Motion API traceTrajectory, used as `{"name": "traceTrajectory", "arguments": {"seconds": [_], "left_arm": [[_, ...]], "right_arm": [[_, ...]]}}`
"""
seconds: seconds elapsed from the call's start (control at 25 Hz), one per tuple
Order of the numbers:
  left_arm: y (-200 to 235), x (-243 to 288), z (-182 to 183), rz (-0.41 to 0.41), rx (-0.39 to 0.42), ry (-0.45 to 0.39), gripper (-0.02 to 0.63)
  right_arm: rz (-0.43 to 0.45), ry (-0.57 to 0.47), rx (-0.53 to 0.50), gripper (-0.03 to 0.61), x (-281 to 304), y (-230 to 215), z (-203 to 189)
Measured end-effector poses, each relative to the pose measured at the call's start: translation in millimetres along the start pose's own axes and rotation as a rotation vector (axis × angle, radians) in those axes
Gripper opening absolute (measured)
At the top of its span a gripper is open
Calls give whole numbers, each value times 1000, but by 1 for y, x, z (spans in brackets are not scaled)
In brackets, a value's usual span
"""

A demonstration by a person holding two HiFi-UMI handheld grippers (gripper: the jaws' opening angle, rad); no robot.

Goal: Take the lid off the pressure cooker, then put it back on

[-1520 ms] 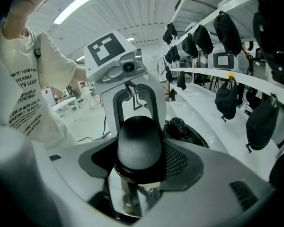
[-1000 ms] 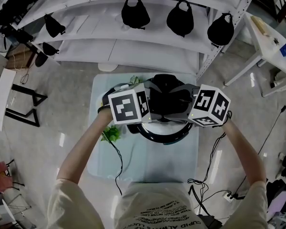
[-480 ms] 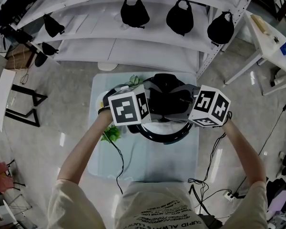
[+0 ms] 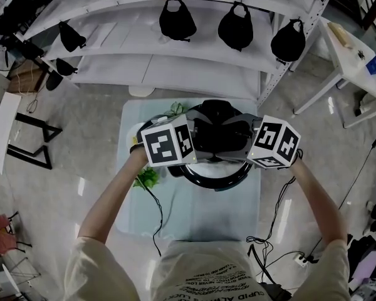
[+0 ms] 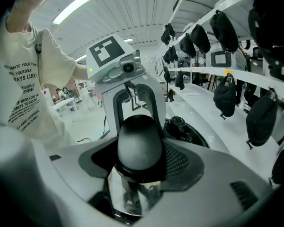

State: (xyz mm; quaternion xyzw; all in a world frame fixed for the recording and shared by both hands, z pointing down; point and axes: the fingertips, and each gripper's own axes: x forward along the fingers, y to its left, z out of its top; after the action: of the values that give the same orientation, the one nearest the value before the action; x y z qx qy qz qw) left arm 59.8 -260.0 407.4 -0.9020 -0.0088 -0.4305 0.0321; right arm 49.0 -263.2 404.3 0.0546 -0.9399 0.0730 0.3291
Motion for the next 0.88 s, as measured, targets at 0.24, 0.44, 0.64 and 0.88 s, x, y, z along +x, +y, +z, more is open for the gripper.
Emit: {"name": "traceTrajectory", "arguments": {"seconds": [0.24, 0.44, 0.64, 0.88], "left_arm": [[1, -1, 0, 43, -22, -35, 287], [1, -7, -4, 115, -51, -55, 287], [3, -13, -4, 238, -92, -117, 287], [0, -22, -5, 344, -159, -209, 287]], "right_arm": [[-16, -22, 0, 281, -1, 0, 0], [-70, -40, -23, 287, -2, 0, 3], [-124, -69, -12, 299, -5, -2, 3], [-201, -132, 13, 305, -11, -1, 6]]}}
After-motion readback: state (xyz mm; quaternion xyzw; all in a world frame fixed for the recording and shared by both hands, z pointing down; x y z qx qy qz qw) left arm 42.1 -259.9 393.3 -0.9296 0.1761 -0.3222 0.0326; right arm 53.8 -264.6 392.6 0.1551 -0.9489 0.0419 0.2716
